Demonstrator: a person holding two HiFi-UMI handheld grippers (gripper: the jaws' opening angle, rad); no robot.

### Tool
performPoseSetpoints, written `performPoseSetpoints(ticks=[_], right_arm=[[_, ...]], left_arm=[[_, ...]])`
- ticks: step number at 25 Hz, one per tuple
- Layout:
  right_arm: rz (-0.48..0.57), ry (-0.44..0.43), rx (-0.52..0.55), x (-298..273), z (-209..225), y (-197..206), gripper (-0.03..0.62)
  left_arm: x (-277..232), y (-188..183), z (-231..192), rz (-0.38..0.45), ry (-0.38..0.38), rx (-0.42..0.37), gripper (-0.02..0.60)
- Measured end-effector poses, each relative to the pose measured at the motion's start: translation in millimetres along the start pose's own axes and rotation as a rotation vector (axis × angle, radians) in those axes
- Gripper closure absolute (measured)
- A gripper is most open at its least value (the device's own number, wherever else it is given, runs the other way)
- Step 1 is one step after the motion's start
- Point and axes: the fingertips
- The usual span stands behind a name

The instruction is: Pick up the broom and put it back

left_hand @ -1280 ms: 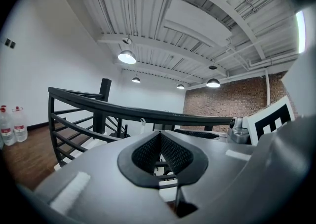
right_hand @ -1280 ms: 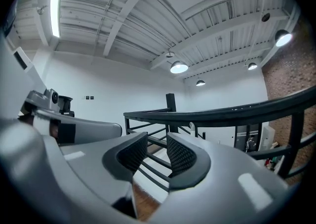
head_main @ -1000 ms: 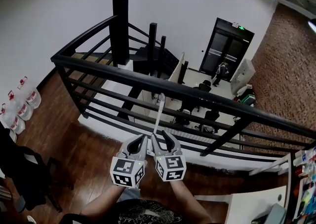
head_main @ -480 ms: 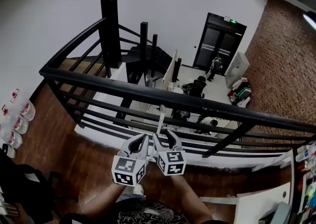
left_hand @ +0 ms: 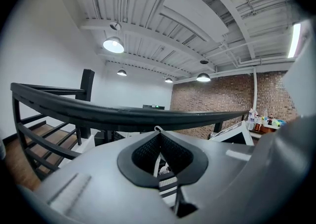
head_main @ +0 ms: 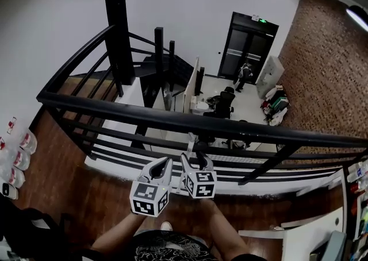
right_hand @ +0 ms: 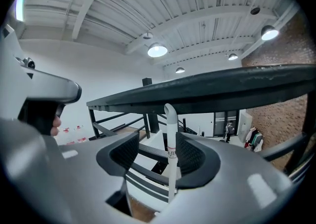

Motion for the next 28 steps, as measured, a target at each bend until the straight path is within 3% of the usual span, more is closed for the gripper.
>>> performPoseSetpoints(ticks=[13, 20, 28], right_arm=[[-0.051, 0.105, -0.015, -67, 32, 13, 0.393], [-0.061, 0.130, 0.024, -75, 34, 18, 0.494], [-0.048, 0.115, 0.033, -60, 31, 20, 0.497]], left_arm=[[-8, -1, -37, -0.017, -0.008, -0.010, 0.577], [-7, -2, -48, -0.017, -0.027, -0.004, 0.578], [-7, 4, -39, -0.015, -0.018, 0.008, 0.578]])
Point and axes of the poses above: the fingertips, and each gripper's own axes: x backward along the fingers, z to its right, y out of its underside, and after that the axes turned 10 degrees about y, right-handed
